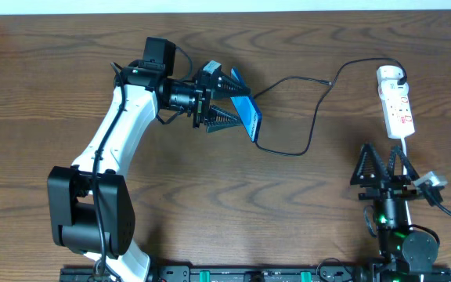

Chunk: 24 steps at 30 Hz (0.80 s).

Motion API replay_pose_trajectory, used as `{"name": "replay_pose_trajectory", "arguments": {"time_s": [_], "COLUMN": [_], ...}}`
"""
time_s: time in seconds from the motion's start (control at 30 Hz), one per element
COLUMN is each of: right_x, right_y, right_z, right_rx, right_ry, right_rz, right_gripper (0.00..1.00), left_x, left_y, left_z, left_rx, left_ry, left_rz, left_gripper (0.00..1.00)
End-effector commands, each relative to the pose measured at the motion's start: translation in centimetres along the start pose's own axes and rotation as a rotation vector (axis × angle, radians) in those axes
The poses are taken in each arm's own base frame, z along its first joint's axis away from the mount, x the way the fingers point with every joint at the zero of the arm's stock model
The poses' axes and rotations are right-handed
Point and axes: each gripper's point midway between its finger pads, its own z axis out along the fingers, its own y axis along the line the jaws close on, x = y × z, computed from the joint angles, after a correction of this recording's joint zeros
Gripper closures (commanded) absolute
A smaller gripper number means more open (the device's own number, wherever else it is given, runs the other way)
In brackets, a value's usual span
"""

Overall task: Plug charger to phone and switch on socket
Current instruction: 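Move the right gripper toward the phone held by the left gripper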

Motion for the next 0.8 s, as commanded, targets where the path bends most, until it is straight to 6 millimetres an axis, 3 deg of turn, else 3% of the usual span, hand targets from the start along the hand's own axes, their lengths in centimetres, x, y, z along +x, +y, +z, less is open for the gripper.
{"name": "replay_pose_trajectory", "arguments": {"time_s": [0.0, 0.2, 0.3, 0.43, 0.57, 0.77], "right_x": [-1.3, -4.1, -4.2, -3.0, -1.3, 2.8], "right_y": [2.4, 6.6, 9.4, 13.7, 16.8, 18.9], "right_z": [0.5, 2.6, 4.0, 5.3, 6.0, 6.3], "right_rx": [-0.061, -0.144, -0.242, -0.411, -0.485, -0.363], "right_ry": [0.018, 0.067, 0.143, 0.261, 0.351, 0.542], "right_rz": [-0.153, -0.324, -0.333, -0.309, -0.277, -0.273], "right_gripper": [0.01, 0.01, 0.01, 0.01, 0.01, 0.01], "left_x": [1.4, 1.1, 1.0, 1.0, 1.0, 1.0], "left_y": [-1.4, -1.0, -0.9, -0.9, -0.9, -0.9], "left_z": [-0.1, -0.1, -0.1, -0.1, -0.1, -0.1], "left_rx": [0.031, 0.008, 0.003, 0.003, 0.003, 0.003], "left_ry": [0.025, 0.005, 0.0, 0.001, 0.001, 0.001], "left_rz": [0.041, 0.04, 0.04, 0.04, 0.04, 0.04], "left_gripper": [0.47, 0.47, 0.47, 0.47, 0.47, 0.47]}}
